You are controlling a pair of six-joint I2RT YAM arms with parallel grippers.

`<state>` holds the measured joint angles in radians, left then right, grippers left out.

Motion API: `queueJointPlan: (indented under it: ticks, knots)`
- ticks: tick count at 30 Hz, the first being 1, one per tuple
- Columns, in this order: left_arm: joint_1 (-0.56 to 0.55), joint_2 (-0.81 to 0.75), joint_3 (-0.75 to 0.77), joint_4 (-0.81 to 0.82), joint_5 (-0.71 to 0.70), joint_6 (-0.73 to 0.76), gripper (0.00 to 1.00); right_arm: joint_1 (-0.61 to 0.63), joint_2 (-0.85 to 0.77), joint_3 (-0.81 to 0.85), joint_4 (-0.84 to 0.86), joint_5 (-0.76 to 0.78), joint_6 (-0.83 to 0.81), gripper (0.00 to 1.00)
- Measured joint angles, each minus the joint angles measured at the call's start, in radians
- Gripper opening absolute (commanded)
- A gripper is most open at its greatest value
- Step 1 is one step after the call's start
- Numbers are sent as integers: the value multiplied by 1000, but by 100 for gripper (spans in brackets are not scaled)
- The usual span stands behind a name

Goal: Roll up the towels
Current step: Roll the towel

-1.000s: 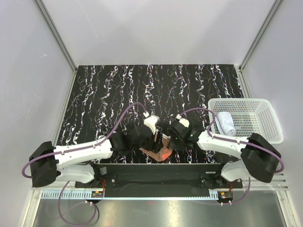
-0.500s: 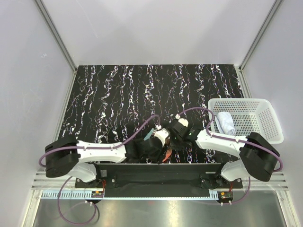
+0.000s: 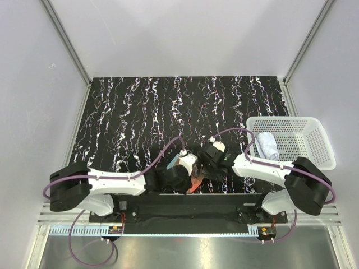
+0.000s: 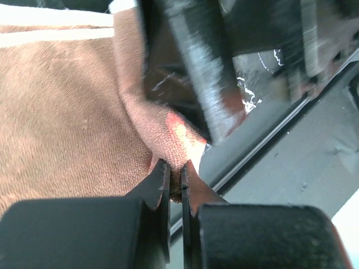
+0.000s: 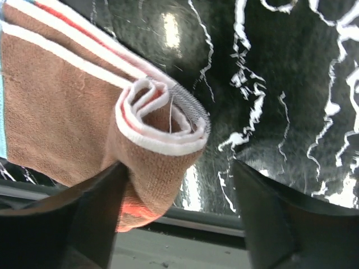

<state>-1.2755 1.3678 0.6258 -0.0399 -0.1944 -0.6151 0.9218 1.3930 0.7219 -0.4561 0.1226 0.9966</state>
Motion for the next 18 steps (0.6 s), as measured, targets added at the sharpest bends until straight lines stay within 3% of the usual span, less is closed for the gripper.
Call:
queueJointPlan:
  ticks: [4, 10, 18]
  knots:
    - [0, -75, -77, 35, 0, -77, 0, -23, -35, 2, -42, 1, 4, 96]
    - [13, -162, -220, 144, 5, -215, 0, -69, -154, 3, -79, 23, 4, 98]
    - [166, -269, -393, 296, 93, -408, 0, -70, -436, -233, 197, -63, 11, 92]
